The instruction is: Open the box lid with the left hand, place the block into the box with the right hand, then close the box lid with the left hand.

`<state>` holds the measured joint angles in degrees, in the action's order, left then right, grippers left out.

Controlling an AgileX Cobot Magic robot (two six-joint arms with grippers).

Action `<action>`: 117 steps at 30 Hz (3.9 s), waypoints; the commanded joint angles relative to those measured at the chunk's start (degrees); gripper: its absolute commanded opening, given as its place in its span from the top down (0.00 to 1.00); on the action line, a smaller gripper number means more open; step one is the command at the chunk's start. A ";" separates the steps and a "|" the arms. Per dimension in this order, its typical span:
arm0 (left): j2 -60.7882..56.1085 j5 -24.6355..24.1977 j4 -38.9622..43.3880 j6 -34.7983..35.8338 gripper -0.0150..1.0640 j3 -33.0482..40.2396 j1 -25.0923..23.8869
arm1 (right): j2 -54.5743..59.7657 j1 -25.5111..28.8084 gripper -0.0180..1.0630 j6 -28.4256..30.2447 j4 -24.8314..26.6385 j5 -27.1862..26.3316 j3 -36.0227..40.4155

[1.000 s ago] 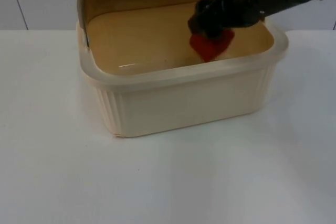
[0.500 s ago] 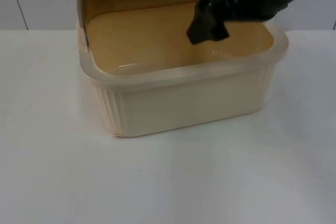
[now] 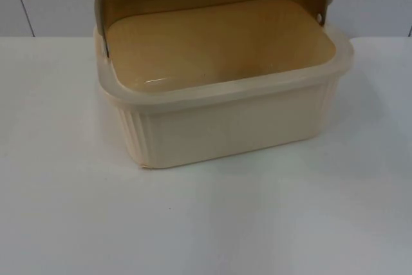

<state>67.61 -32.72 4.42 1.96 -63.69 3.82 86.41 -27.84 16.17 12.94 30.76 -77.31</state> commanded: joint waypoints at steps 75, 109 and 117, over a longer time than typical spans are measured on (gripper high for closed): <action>10.69 33.09 4.29 2.15 0.01 -4.67 -0.43 | -15.23 34.45 0.01 -6.29 -11.40 0.86 -0.27; 36.33 18.46 10.39 -45.79 0.02 -28.45 23.04 | -15.33 34.45 0.01 -6.29 -11.31 0.76 -0.27; 36.42 16.34 7.05 -44.95 0.38 -28.45 23.04 | -15.33 34.45 0.01 -6.29 -11.31 0.76 -0.27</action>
<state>104.17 -16.01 12.91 -43.78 -91.67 26.64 71.62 6.40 10.04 1.76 31.75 -77.31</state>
